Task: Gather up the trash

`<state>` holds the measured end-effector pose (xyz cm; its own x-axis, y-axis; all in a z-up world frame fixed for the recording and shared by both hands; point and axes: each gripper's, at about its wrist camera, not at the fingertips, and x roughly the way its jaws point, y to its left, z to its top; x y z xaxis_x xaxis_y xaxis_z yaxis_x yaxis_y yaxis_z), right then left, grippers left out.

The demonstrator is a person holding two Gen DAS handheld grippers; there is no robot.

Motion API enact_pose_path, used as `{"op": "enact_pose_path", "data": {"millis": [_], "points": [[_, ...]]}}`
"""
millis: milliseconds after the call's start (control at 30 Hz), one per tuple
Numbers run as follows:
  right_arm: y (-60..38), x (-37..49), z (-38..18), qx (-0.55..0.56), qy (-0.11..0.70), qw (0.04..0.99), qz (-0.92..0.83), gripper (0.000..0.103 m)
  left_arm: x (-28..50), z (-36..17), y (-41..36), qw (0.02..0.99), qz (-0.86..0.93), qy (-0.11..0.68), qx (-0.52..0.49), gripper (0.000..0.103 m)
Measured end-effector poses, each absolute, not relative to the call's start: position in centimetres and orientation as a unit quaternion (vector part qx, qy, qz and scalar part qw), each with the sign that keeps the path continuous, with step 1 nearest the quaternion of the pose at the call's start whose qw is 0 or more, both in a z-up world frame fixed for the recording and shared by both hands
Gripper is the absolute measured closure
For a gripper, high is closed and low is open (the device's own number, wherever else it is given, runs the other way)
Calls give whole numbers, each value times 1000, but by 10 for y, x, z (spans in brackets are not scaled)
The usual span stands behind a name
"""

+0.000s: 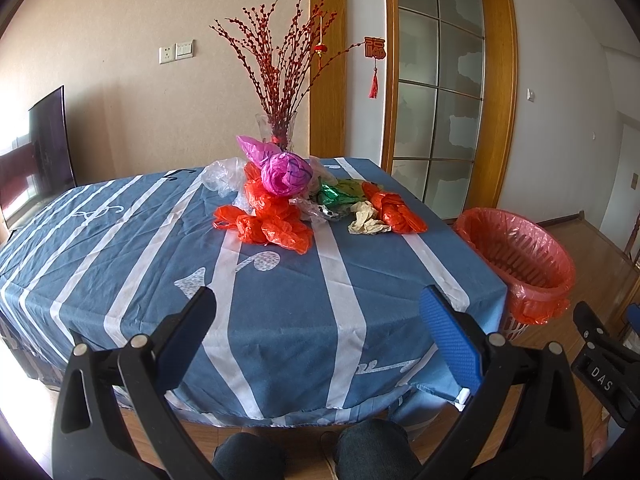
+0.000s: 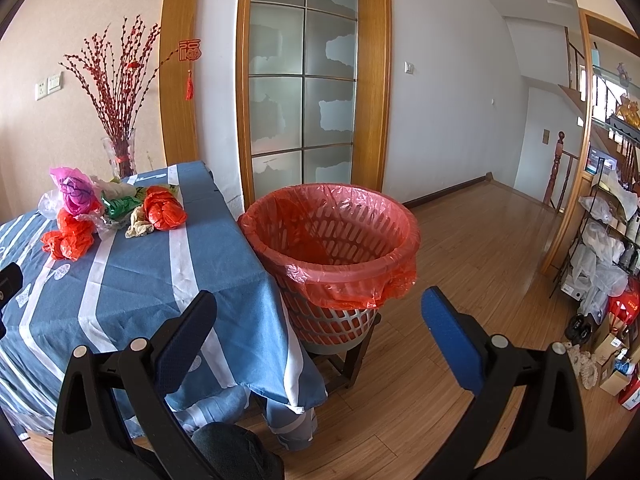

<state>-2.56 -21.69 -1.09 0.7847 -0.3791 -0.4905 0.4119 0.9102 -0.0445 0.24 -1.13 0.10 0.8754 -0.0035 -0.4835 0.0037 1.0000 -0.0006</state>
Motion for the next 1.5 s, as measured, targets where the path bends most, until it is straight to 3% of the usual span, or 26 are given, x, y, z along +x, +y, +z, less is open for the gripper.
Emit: {"op": "enact_pose_path", "data": {"millis": [300,600,667,833,1367,1500], "points": [[-214,0,5,42,244,950,-190,2,23,4,-3,968,7,251,1,4],[-188,78,15,46,260,959,-106,3,63,4,42,961,48,268,-40,4],[-182,106,15,50,267,959,-77,7,72,4,54,960,66,269,-44,4],[-168,174,-1,51,310,949,-27,32,96,5,84,953,94,281,-64,4],[-157,278,-49,76,414,906,38,36,134,0,105,952,91,286,-60,4],[-149,279,-58,75,427,899,57,55,139,-2,106,951,84,290,-61,7]]}}
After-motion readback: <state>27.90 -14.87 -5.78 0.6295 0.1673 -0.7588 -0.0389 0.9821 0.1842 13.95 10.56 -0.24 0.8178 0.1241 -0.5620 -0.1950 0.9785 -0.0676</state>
